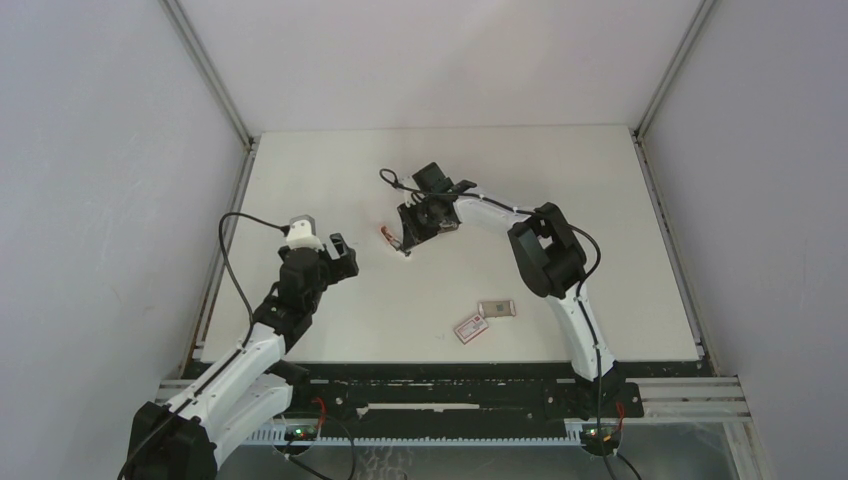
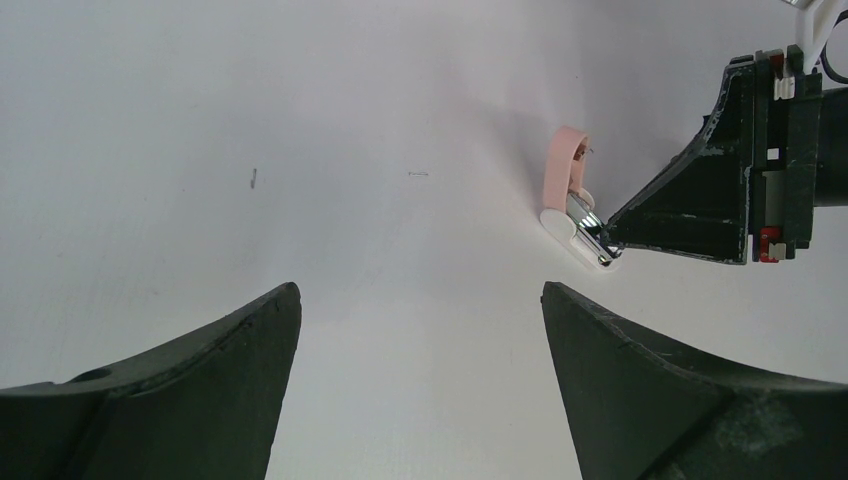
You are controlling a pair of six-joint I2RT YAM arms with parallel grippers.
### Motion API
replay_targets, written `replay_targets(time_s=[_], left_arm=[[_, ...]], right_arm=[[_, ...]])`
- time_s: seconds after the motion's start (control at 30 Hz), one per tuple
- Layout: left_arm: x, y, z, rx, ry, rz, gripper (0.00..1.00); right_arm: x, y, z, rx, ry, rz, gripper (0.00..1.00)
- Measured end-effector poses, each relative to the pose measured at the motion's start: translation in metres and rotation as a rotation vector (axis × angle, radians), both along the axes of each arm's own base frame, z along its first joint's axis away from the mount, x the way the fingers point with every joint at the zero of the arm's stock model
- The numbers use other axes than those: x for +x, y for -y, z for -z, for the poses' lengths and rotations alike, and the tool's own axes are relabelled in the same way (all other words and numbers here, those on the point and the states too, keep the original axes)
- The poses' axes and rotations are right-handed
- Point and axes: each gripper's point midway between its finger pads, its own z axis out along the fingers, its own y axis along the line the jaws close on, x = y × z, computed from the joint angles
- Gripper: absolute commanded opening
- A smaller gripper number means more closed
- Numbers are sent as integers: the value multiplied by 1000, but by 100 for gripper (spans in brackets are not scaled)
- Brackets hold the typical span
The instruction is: Load the staples into the stapler
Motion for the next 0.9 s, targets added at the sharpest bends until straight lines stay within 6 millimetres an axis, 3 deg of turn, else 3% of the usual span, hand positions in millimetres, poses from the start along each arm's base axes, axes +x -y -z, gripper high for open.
replay_targets(time_s=[0.13, 0.53, 0.9], left_arm=[[0, 0, 0, 0, 0, 0, 94], [0, 0, 0, 0, 0, 0, 94], [0, 0, 0, 1, -1, 0, 94]], right_arm=[[0, -1, -1, 6, -8, 7, 9], [3, -3, -9, 30, -7, 29, 6], [7, -3, -58, 125, 67, 37, 6]])
